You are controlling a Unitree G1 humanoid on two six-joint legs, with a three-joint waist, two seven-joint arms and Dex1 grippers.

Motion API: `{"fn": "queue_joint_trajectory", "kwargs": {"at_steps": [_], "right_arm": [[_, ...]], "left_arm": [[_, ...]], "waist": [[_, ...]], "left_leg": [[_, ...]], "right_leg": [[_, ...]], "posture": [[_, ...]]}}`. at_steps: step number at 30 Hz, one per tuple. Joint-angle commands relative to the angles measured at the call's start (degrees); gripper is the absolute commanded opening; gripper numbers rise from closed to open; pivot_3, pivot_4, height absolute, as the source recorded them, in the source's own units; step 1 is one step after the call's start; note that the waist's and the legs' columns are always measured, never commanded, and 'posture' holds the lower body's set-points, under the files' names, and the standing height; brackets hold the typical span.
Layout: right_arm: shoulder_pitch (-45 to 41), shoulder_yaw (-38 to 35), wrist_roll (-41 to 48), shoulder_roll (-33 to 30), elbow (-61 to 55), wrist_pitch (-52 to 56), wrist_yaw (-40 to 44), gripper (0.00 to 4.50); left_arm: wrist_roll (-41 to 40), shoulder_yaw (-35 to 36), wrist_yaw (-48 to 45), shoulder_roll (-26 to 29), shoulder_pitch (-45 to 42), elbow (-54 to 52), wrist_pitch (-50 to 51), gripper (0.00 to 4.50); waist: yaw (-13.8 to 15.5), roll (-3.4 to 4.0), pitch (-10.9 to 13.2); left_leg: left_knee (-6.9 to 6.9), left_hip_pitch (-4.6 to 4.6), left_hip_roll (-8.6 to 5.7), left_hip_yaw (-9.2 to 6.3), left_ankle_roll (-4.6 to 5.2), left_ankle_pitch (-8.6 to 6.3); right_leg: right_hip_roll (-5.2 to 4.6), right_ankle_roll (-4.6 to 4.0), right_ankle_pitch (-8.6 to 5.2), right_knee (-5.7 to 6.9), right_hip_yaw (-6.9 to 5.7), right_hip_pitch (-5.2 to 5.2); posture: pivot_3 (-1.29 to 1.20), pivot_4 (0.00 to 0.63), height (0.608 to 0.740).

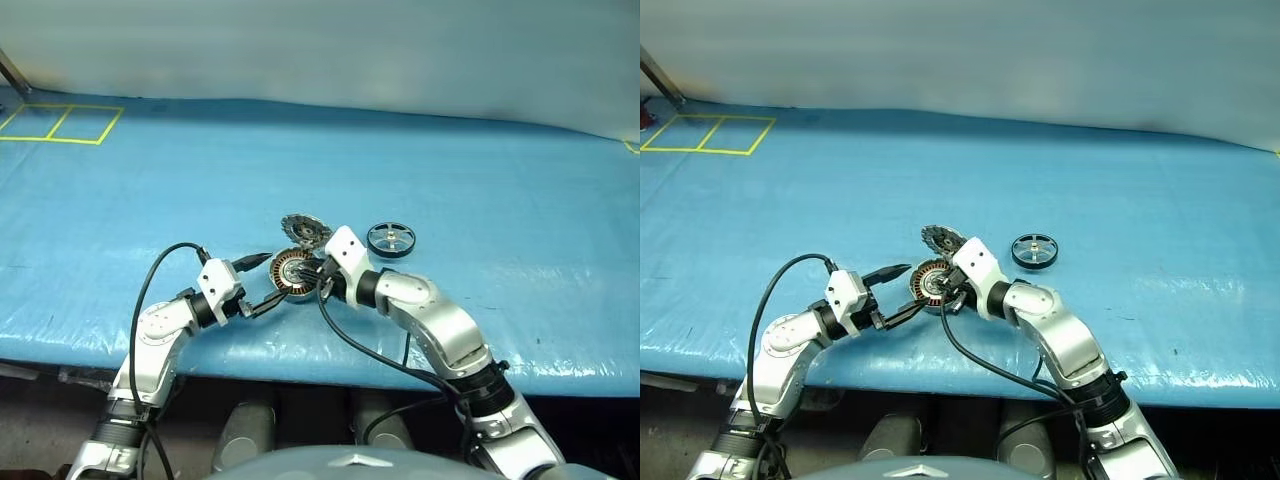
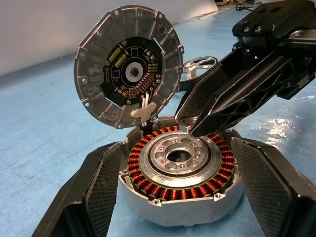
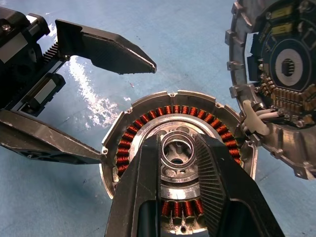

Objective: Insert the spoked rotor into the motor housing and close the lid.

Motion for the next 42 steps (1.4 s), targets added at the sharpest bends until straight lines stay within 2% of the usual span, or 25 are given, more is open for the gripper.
{"fn": "queue_joint_trajectory", "kwargs": {"at_steps": [1,42], "right_arm": [[-1.76,0.96,-0.84,0.64,0.05,-2.05,0.17,0.66],[-3.66,2.15,-4.51,2.07,5.1,-3.58,1.2,0.66]], "left_arm": [[-0.91,0.39,-0.2,-0.56,0.49,-0.56,-1.55,3.86],[-0.55,0.72,0.69,-1.87,1.05,2.36,-4.05,3.86]], "waist": [[0.01,0.0,0.0],[-0.24,0.01,0.0]], "left_leg": [[0.0,-0.01,0.0,0.0,0.0,0.0],[-0.02,0.02,0.0,-0.03,-0.03,0.02]], "right_leg": [[0.0,0.0,0.0,0.0,0.0,-0.01],[0.01,-0.02,-0.01,0.04,-0.02,-0.01]], "posture": [[0.0,0.15,0.74],[0.0,0.15,0.74]]}}
